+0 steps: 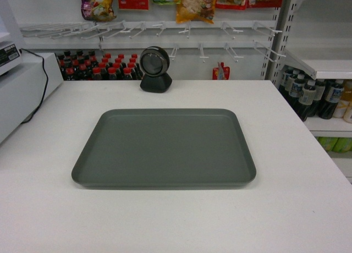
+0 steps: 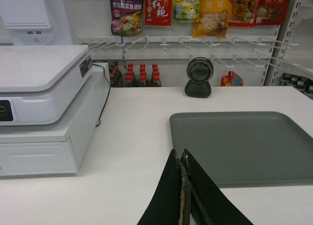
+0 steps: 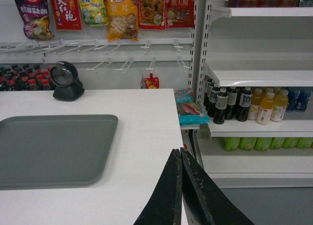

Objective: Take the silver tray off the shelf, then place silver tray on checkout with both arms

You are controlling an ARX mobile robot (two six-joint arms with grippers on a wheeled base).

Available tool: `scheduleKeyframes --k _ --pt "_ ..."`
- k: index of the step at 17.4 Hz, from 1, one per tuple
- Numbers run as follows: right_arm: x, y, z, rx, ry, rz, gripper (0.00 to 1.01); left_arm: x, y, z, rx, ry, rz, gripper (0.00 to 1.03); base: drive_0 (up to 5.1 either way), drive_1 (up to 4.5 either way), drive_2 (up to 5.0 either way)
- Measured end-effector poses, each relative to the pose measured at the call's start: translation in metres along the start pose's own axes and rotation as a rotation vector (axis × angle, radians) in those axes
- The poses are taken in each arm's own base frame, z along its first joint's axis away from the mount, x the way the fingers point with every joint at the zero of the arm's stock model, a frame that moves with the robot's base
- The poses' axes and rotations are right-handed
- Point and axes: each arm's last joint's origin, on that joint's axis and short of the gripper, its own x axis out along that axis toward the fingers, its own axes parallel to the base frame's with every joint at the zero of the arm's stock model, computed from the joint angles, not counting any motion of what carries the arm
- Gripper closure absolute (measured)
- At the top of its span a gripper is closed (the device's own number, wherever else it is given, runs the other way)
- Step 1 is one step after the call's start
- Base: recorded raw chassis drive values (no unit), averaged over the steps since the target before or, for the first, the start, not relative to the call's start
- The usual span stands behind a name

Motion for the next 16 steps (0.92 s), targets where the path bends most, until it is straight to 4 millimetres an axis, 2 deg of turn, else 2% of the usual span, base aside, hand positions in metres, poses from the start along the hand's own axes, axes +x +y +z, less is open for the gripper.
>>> scheduleKeyframes --k 3,4,5,6,7,16 --pt "0.0 0.0 0.0 -0.001 0.0 0.0 0.98 0.0 0.0 0.0 0.0 0.0 0.0 1.02 0.0 0.0 0.0" --pt "0.0 0.0 0.0 0.0 0.0 0.0 0.63 0.0 0.0 0.0 0.0 0.0 0.0 0.73 0.0 0.0 0.0" --pt "0.0 0.0 0.0 0.0 0.0 0.0 0.27 0.0 0.0 0.0 0.0 0.0 0.0 0.38 0.0 0.0 0.0" --pt "0.0 0.0 -0.0001 0.0 0.001 0.0 0.03 0.0 0.0 0.0 0.0 0.0 0.0 0.03 0.0 0.0 0.0" --pt "0.0 0.0 0.0 0.0 0.0 0.0 0.03 0.0 0.0 0.0 0.0 0.0 0.0 0.05 0.0 0.0 0.0" --pt "0.0 0.0 -0.0001 0.0 0.001 0.0 0.03 0.0 0.0 0.0 0.0 0.0 0.0 0.05 0.0 0.0 0.0"
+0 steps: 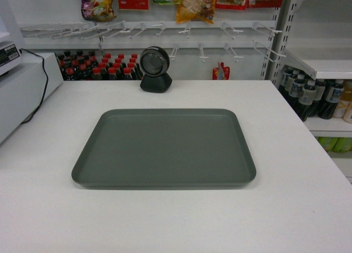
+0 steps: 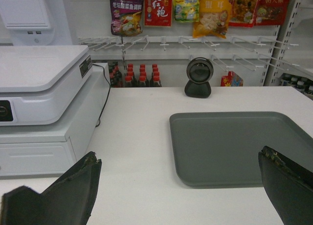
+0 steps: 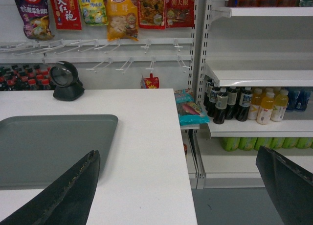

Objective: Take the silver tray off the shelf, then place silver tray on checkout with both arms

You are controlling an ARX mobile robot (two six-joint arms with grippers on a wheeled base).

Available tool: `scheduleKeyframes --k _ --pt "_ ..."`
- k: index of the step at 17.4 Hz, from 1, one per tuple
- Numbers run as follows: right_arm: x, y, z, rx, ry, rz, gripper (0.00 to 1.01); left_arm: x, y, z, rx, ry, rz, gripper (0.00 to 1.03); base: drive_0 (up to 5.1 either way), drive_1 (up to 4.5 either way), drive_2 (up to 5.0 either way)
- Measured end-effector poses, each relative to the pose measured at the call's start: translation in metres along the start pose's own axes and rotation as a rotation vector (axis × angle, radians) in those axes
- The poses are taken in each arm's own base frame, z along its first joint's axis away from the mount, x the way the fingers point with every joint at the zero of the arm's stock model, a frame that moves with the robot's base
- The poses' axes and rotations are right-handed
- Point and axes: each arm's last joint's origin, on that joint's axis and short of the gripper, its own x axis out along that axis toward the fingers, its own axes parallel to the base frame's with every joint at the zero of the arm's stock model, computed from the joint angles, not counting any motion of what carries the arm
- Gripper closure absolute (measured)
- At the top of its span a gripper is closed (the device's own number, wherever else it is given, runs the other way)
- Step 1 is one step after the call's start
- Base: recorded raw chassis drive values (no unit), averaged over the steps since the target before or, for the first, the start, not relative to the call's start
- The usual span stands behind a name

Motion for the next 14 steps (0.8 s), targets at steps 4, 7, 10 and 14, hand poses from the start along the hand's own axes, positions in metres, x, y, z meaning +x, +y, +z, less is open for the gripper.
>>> scheduleKeyframes --k 4,7,10,14 --pt "0.0 0.0 0.0 0.0 0.0 0.0 0.03 0.0 0.0 0.0 0.0 0.0 0.0 0.05 0.0 0.0 0.0" --pt "0.0 0.0 0.0 0.0 0.0 0.0 0.03 0.0 0.0 0.0 0.0 0.0 0.0 0.05 0.0 0.0 0.0" --pt "0.0 0.0 0.0 0.0 0.0 0.0 0.03 0.0 0.0 0.0 0.0 0.0 0.0 0.05 0.0 0.0 0.0" --pt "0.0 0.0 0.0 0.0 0.0 0.0 0.03 0.0 0.0 0.0 0.0 0.0 0.0 0.05 0.0 0.0 0.0"
